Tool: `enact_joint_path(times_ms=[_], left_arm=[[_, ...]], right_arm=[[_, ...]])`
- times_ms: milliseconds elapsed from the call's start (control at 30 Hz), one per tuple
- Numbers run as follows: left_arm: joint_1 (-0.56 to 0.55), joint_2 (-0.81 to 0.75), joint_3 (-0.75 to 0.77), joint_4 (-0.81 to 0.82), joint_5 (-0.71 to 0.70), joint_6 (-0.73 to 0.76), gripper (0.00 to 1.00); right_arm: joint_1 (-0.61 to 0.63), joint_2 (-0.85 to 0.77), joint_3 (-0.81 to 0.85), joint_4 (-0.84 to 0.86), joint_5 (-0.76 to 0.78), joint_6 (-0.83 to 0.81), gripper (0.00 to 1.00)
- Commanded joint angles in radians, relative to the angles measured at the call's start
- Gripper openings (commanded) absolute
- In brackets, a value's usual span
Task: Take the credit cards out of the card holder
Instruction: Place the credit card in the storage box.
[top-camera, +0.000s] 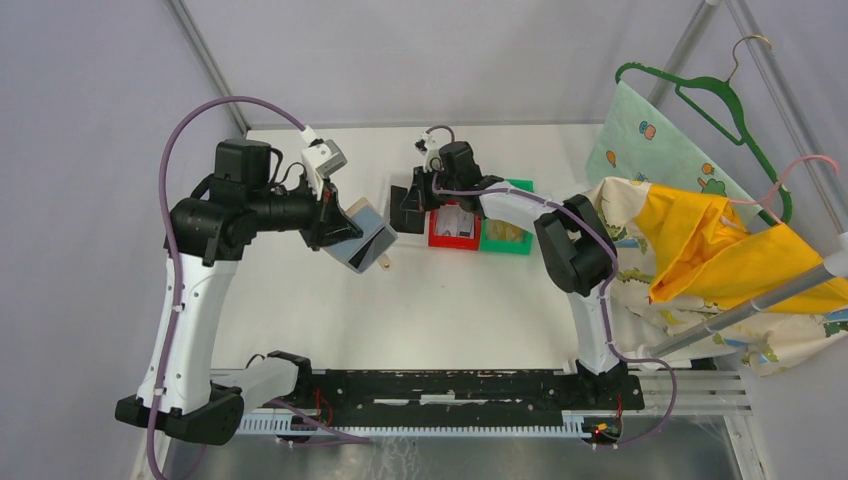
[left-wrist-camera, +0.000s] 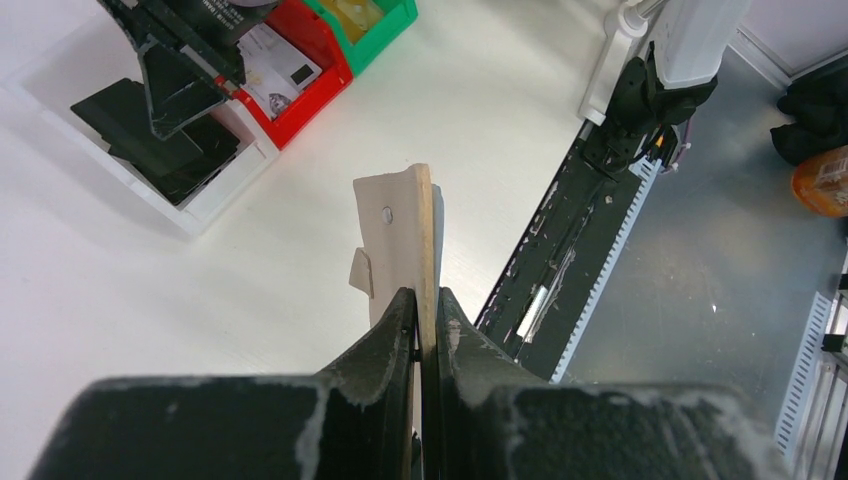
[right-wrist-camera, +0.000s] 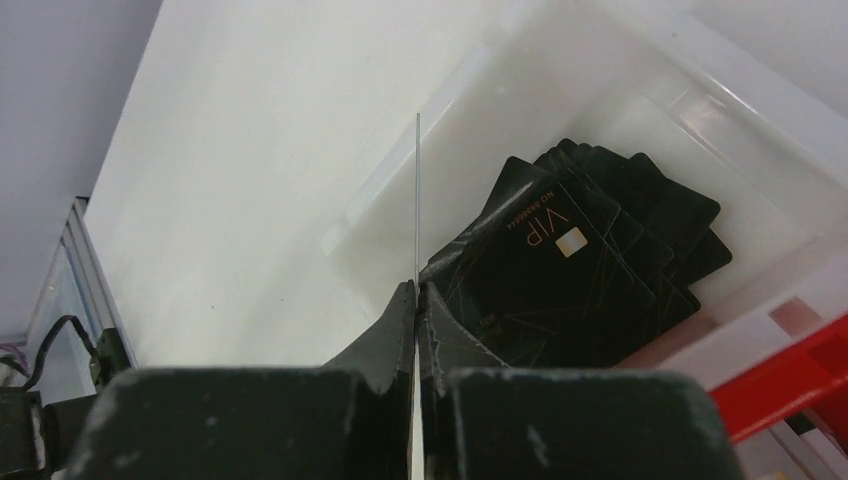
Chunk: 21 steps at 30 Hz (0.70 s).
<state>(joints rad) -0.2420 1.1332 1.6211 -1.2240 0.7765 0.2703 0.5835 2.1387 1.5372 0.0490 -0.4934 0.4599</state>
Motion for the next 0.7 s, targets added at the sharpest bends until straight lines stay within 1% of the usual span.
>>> enact_joint_path(times_ms=[0,133,200,333,433,500,567,667], left_arm=[[0.003,-0.028,-0.001,0.060,0.035,0.000,0.02],[0.003,-0.040,-0.002,0.060,0.038,0.009,0.02],[0.003,-0.046,-0.004,0.060,0.043,0.011,0.02],[0.003,-0.048,-0.007,0.060,0.047,0.012,0.02],[0.002,-0.051,-0.010,0.060,0.047,0.016,0.02],[0.003,-0.049,-0.012,0.061,0.047,0.019,0.02],[0.003,-0.046,-0.020,0.067,0.049,0.014,0.02],[0.004,-0.045,-0.039,0.073,0.052,0.014,0.02]], right_arm=[[0.029,0.040,0.096,-0.080,0.063,-0.045,0.00],[0.041,0.052,0.115,-0.105,0.084,-0.057,0.01],[0.041,0.055,0.118,-0.109,0.086,-0.055,0.04],[0.043,0.039,0.132,-0.144,0.128,-0.076,0.13],[0.042,-0.014,0.122,-0.156,0.183,-0.100,0.20],[0.044,-0.069,0.094,-0.132,0.223,-0.103,0.24],[0.045,-0.131,0.052,-0.094,0.256,-0.098,0.31],[0.046,-0.210,0.021,-0.061,0.267,-0.101,0.45]])
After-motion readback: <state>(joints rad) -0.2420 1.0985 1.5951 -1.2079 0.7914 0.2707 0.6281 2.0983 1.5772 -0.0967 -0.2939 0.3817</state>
